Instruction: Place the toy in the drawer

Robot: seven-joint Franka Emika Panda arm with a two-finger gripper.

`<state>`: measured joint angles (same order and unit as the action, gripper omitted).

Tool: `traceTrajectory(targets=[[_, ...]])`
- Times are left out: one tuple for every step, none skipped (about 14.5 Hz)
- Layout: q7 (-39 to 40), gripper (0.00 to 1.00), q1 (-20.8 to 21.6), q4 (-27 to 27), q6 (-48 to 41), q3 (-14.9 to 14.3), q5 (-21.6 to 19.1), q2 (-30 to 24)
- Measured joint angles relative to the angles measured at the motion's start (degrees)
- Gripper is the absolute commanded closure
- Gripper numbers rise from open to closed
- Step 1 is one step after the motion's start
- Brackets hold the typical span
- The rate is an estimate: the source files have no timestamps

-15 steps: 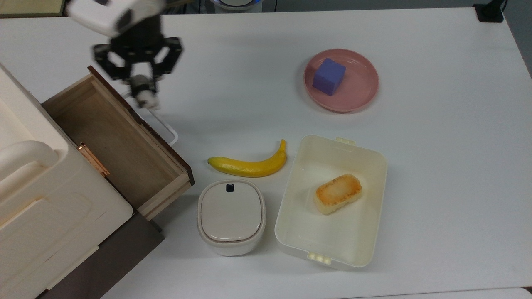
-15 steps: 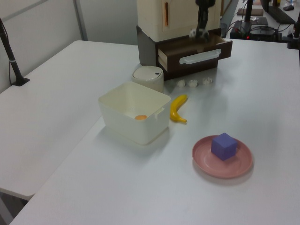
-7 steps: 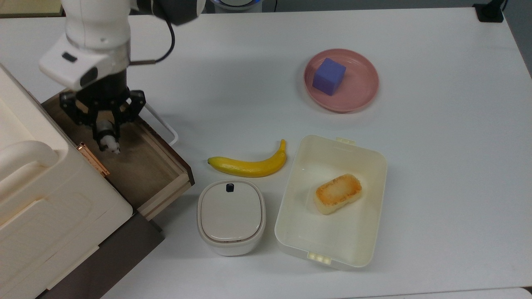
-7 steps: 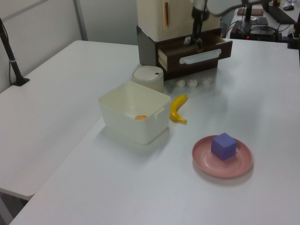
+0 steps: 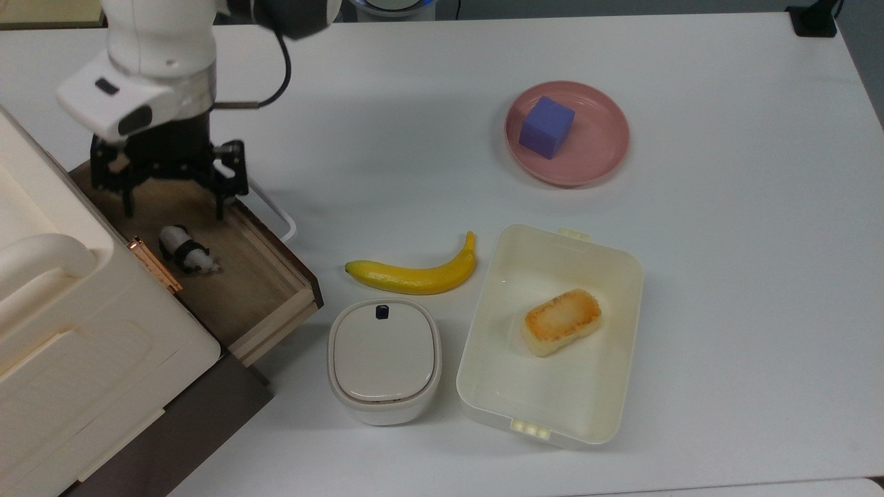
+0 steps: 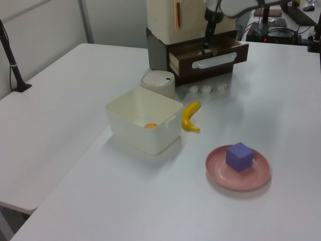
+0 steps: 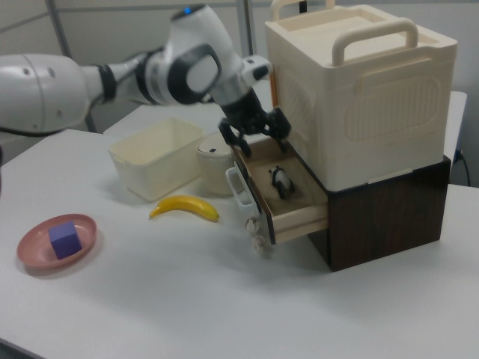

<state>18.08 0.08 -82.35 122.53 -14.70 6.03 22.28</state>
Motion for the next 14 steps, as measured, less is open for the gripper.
traceTrajectory(targets=[[-2.5,0.00,0.5,0.2,-3.4,0.3,0.0,-1.7],[-6.2,0.00,1.0,0.4,-9.7,1.4,0.0,-4.3],[-9.1,0.00,1.3,0.5,-14.2,2.4,0.0,-6.0],[-12.5,0.00,1.5,0.5,-18.7,3.8,0.0,-7.8],[-16.0,0.00,1.6,0.4,-22.3,5.3,0.0,-9.3],[-19.6,0.00,1.7,0.4,-25.1,6.7,0.0,-10.5],[-22.8,0.00,1.7,0.3,-27.3,8.0,0.0,-11.4],[-25.0,0.00,1.7,0.1,-28.9,8.9,-0.1,-12.1],[-26.3,0.00,1.7,-0.3,-29.8,9.6,-0.4,-12.8],[-26.8,0.00,1.7,-1.0,-30.1,10.0,-0.9,-13.3],[-27.2,0.00,1.7,-2.1,-30.1,10.3,-1.3,-14.0],[-27.3,0.00,1.7,-2.6,-30.1,10.4,-1.4,-14.4],[-27.3,0.00,1.7,-2.9,-30.1,10.4,-1.4,-14.6],[-27.3,0.00,1.7,-3.0,-30.1,10.4,-1.4,-14.7]])
